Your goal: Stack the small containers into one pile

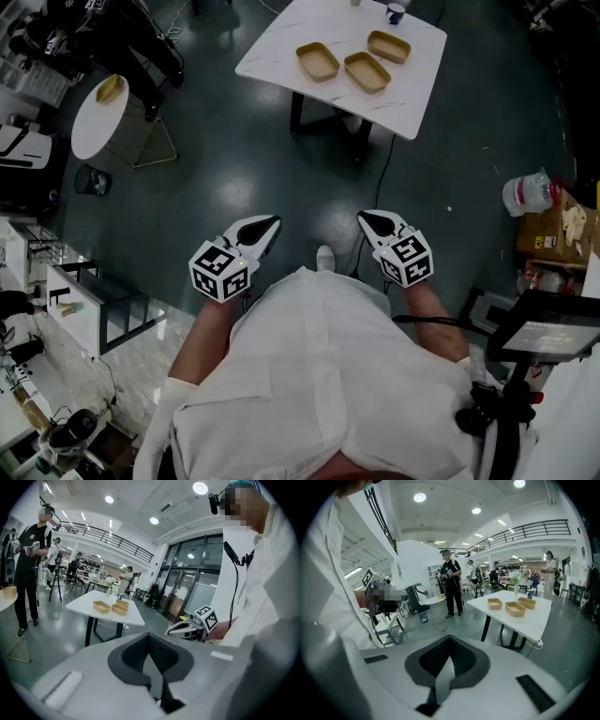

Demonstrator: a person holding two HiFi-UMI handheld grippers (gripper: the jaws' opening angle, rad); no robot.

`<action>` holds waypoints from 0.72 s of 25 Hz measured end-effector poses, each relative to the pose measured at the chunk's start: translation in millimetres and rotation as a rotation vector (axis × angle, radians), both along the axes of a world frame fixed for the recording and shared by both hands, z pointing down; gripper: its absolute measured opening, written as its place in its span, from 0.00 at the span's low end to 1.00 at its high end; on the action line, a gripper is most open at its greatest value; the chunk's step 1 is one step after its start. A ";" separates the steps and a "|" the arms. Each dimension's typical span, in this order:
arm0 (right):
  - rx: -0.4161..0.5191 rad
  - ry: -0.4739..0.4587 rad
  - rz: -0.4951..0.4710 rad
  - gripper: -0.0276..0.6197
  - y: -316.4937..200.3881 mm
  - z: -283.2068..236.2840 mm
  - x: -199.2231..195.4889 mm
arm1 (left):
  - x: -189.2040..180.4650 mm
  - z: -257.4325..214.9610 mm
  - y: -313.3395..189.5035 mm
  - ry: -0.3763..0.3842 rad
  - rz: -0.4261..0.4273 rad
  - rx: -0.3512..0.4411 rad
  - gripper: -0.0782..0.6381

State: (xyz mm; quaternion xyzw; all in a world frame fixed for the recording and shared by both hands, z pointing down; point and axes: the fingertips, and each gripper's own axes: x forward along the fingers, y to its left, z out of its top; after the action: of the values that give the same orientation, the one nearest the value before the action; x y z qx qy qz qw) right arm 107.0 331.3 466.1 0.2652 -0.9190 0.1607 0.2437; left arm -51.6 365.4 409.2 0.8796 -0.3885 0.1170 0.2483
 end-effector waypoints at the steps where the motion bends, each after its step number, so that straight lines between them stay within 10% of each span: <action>1: 0.006 -0.002 0.002 0.05 -3.5 0.1 3.8 | 3.7 0.6 -4.1 -0.002 -0.003 0.004 0.12; 18: -0.018 0.001 0.057 0.05 -96.7 22.3 13.8 | 23.2 21.6 -116.5 0.009 0.061 -0.038 0.12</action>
State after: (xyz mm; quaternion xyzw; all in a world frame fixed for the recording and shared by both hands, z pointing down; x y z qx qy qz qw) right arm 120.7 234.6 488.4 0.2891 -0.9094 0.1758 0.2418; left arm -28.4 248.9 430.8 0.8866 -0.3582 0.1277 0.2632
